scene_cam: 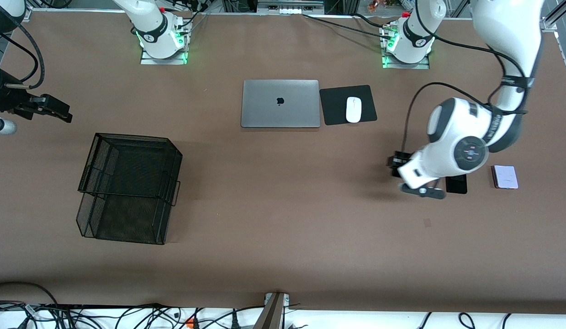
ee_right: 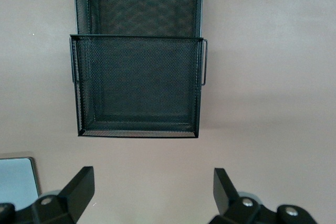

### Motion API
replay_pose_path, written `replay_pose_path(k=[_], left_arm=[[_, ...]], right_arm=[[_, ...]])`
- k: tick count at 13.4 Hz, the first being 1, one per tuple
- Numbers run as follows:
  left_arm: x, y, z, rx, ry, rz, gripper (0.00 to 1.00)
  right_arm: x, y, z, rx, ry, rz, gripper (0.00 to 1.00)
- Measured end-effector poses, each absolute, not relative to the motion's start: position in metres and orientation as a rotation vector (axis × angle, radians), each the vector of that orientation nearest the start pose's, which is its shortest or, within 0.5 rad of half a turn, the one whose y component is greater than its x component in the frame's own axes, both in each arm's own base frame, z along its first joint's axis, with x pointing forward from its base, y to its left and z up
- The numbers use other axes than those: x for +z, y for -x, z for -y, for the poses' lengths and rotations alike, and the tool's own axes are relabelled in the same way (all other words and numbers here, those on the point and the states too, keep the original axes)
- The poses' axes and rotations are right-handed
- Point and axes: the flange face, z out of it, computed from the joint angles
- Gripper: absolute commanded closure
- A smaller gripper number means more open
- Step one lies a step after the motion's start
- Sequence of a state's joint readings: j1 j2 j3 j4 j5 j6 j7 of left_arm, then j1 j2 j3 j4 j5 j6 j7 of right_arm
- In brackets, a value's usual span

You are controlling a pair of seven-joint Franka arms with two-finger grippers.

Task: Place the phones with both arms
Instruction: 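Carry the flip phone with the left gripper beside the laptop, release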

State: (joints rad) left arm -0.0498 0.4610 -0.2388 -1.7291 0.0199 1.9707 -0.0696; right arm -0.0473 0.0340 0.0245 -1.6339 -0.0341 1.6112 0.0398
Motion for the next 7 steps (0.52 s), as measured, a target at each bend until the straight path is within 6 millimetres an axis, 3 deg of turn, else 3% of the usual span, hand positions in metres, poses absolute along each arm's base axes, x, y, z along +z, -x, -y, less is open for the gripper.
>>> replay_pose_path(k=[2, 4, 5, 7], left_arm=[[0.291, -0.601, 0.266, 0.354, 3.163, -0.425, 0.79], [0.259, -0.582, 0.36, 0.273, 3.199, -0.39, 0.75], [0.243, -0.574, 0.396, 0.206, 3.237, -0.331, 0.74], [0.218, -0.56, 0.445, 0.054, 3.319, -0.264, 0.71]], right_arm=[[0.579, -0.565, 0.016, 0.09, 3.173, -0.094, 0.0], [0.579, -0.565, 0.016, 0.089, 3.173, -0.094, 0.0], [0.579, -0.565, 0.016, 0.089, 3.173, -0.094, 0.0], [0.579, -0.565, 0.016, 0.089, 3.173, -0.094, 0.0]])
